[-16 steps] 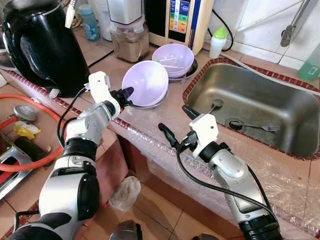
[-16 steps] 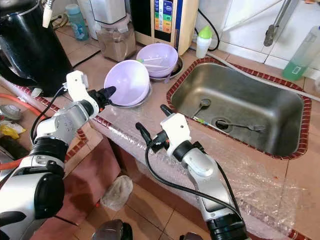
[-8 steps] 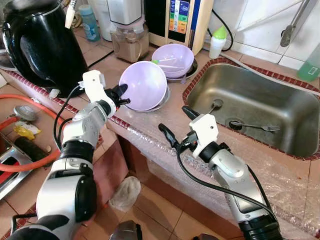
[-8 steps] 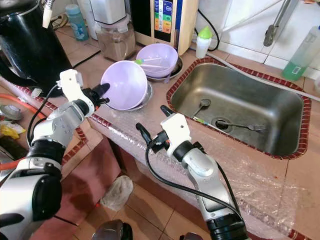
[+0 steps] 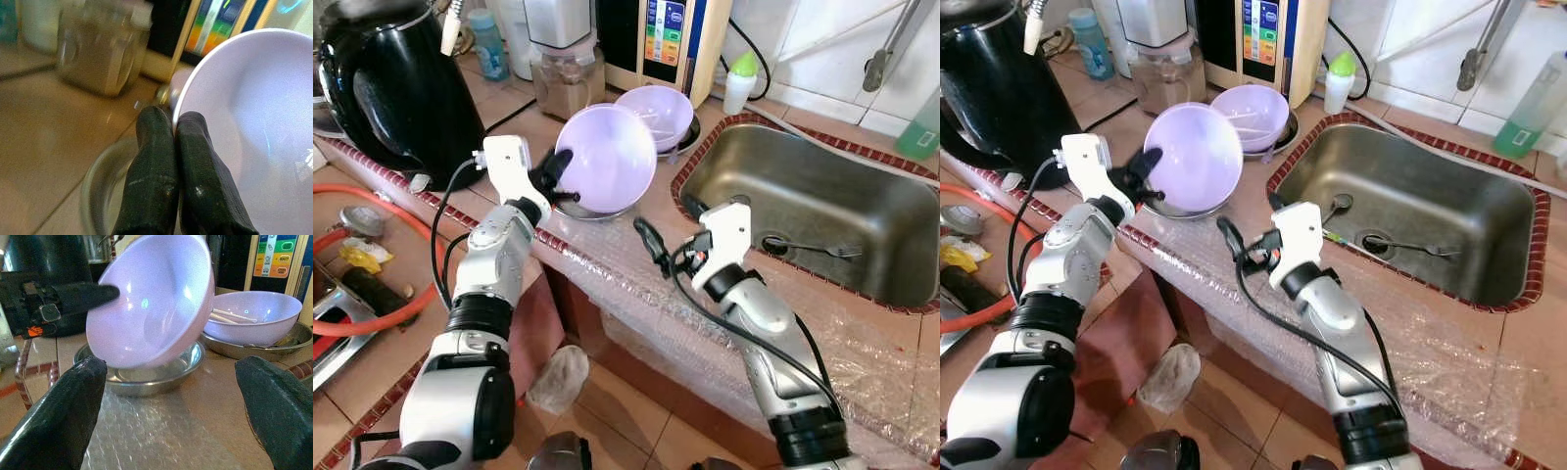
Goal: Kitchen organization
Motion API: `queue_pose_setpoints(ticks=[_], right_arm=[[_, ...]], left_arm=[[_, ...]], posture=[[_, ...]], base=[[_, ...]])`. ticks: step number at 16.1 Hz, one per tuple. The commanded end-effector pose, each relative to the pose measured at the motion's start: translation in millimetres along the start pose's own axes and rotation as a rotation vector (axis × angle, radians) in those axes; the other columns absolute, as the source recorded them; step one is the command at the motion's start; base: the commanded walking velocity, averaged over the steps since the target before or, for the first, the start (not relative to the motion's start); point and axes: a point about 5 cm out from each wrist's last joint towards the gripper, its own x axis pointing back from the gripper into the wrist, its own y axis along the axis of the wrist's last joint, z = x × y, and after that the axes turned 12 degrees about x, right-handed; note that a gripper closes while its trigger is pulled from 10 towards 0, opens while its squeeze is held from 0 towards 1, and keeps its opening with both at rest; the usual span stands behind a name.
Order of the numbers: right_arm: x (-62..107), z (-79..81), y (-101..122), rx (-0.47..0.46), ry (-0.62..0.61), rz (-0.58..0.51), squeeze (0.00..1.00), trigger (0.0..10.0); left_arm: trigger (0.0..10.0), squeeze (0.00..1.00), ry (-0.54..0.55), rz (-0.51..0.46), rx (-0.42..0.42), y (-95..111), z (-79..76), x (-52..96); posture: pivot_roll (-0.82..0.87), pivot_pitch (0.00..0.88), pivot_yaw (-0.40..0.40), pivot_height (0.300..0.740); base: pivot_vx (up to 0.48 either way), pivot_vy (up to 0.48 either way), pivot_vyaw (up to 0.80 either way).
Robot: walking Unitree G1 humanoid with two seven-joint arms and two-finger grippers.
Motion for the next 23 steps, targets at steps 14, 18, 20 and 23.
queue_pose_setpoints(ticks=[14, 18, 20, 23], right_arm=[[-22.9, -43.7, -1.1, -0.223, -0.399, 0.049, 0.00, 0.0], [-28.0, -49.3, -12.4, -0.238, -0.426, 0.122, 0.00, 0.0], [-29.1, -57.8, -17.8, -0.283, -0.485, 0.171, 0.00, 0.0], [-24.0, -66.0, -32.4, -0.307, -0.549, 0.242, 0.00, 0.0]], left_arm=[[0.0, 0.00, -0.292, -0.107, -0.163, -2.6, -60.5, 3.9], [0.0, 0.00, -0.277, -0.141, -0.198, 2.9, -56.2, 10.7], [0.0, 0.00, -0.279, -0.142, -0.203, 3.2, -55.4, 12.8], [0.0, 0.00, -0.268, -0.158, -0.227, 9.4, -53.6, 15.2]], posture=[[-0.05, 0.016, 0.099, 0.740], [-0.01, 0.000, 0.058, 0.740], [-0.01, 0.009, 0.038, 0.740], [0.02, 0.000, 0.029, 0.740]], base=[[0.000, 0.000, 0.00], [0.000, 0.000, 0.00], [0.000, 0.000, 0.00], [0.000, 0.000, 0.00]])
